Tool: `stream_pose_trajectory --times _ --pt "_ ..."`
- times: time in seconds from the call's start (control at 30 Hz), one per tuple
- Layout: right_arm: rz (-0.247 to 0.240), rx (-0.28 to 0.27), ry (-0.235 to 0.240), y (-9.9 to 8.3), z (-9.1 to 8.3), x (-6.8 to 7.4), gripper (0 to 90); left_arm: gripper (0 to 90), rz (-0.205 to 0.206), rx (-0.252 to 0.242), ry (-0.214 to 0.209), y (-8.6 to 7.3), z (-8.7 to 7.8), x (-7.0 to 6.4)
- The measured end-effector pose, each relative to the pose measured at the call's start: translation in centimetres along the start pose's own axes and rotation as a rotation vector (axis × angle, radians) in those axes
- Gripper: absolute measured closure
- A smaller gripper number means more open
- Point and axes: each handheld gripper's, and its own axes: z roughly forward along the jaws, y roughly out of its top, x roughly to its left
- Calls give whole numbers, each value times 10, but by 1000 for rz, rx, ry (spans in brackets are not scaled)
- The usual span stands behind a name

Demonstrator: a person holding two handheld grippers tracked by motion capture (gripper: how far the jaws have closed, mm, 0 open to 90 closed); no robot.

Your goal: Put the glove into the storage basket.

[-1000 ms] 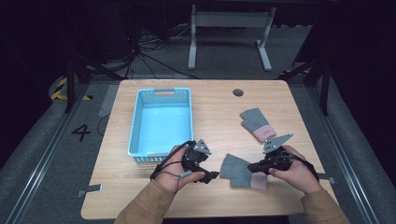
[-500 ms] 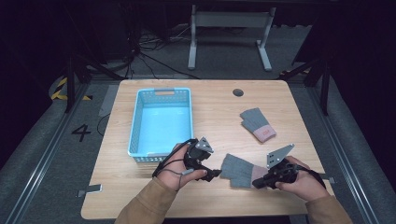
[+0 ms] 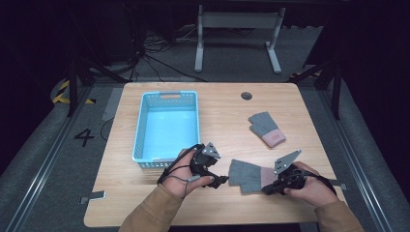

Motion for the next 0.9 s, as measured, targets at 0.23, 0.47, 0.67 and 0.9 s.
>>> stream_pose_trajectory --times 0.23,0.47,0.67,0.9 --pt "12 -27 29 -1 -4 -2 888 278 -6 -5 4 0 1 1" --pt "49 -192 -51 6 -25 -3 827 278 -13 -6 12 -3 -3 2" --pt "135 -295 -199 8 -34 -13 794 278 -21 -10 17 -5 -4 2" --pt "231 -366 -356 13 -40 -26 738 279 -32 -15 26 -7 -8 3"
